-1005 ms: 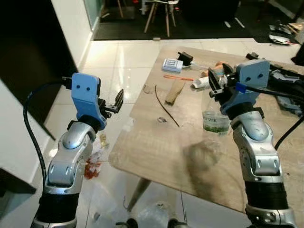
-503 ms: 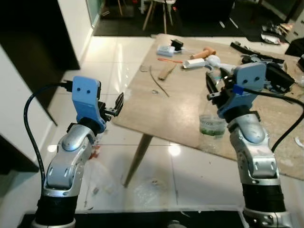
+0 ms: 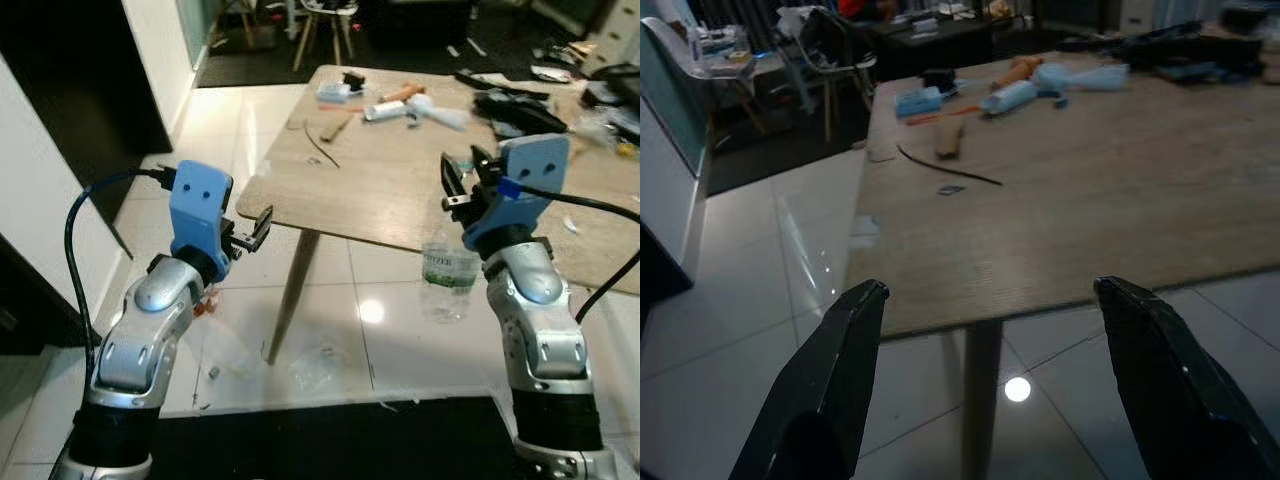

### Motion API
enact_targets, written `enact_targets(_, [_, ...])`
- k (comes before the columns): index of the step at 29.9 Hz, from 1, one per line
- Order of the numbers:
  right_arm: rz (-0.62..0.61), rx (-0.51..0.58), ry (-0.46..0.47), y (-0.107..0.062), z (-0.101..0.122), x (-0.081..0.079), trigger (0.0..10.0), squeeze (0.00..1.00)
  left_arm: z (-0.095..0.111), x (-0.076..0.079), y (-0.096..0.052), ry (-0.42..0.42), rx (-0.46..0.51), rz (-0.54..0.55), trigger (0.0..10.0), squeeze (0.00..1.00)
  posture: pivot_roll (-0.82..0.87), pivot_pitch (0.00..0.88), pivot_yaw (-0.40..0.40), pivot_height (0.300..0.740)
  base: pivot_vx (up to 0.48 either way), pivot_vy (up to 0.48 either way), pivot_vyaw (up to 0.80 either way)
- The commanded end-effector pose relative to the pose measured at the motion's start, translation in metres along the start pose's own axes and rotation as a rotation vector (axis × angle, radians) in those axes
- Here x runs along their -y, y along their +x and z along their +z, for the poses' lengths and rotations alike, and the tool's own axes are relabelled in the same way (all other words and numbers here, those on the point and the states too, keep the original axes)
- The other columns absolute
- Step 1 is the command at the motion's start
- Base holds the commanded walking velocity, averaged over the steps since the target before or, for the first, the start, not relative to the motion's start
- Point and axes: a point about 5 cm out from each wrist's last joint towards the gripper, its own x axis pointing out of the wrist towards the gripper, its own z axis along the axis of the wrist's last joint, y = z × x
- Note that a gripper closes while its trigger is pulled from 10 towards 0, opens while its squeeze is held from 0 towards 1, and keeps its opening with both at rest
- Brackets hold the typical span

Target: Picking trash to rubbish bin

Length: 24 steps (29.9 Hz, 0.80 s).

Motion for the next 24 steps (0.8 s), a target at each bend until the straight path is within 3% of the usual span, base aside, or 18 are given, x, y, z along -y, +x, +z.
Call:
enact_targets(1, [-0.011, -0.006, 0.008, -0.003, 0.0, 0.001, 10.0, 0.0, -0.007, 0.002, -0.001, 0.012, -0.047, -0.027, 10.0, 0.0, 0.02, 0.156, 0.085, 0.74, 0.0, 0.0, 0.0])
enact_targets(5, [-0.023, -0.021, 0.028, -0.007, -0.003, 0.0, 10.0, 0.0, -0.009, 0.003, 0.0, -0.004, -0.075, -0.037, 10.0, 0.0, 0.02, 0.151, 0.091, 0.74, 0.0, 0.0, 0.0])
enact_targets(6, [-0.038, -0.052, 0.077, -0.009, -0.009, 0.0, 10.0, 0.0, -0.008, 0.005, 0.001, 0.003, -0.074, -0.053, 10.0, 0.0, 0.02, 0.146, 0.095, 0.74, 0.0, 0.0, 0.0])
enact_targets(12, [-0.072, -0.099, 0.152, -0.015, -0.019, 0.0, 10.0, 0.0, -0.009, 0.005, 0.001, 0.013, -0.083, -0.063, 10.0, 0.0, 0.03, 0.14, 0.099, 0.74, 0.0, 0.0, 0.0])
enact_targets(17, [-0.076, -0.119, 0.17, -0.018, -0.023, -0.002, 10.0, 0.0, -0.01, 0.004, 0.001, 0.009, -0.092, -0.06, 10.0, 0.0, 0.03, 0.139, 0.101, 0.74, 0.0, 0.0, 0.0])
enact_targets(22, [-0.048, -0.191, 0.192, -0.022, -0.035, -0.012, 10.0, 0.0, -0.018, 0.0, 0.001, 0.015, -0.122, -0.029, 10.0, 0.0, 0.02, 0.133, 0.1, 0.74, 0.0, 0.0, 0.0])
enact_targets(24, [-0.016, -0.268, 0.192, -0.027, -0.047, -0.019, 10.0, 0.0, -0.026, -0.004, 0.001, 0.024, -0.15, 0.015, 10.0, 0.0, 0.02, 0.133, 0.097, 0.74, 0.0, 0.0, 0.0])
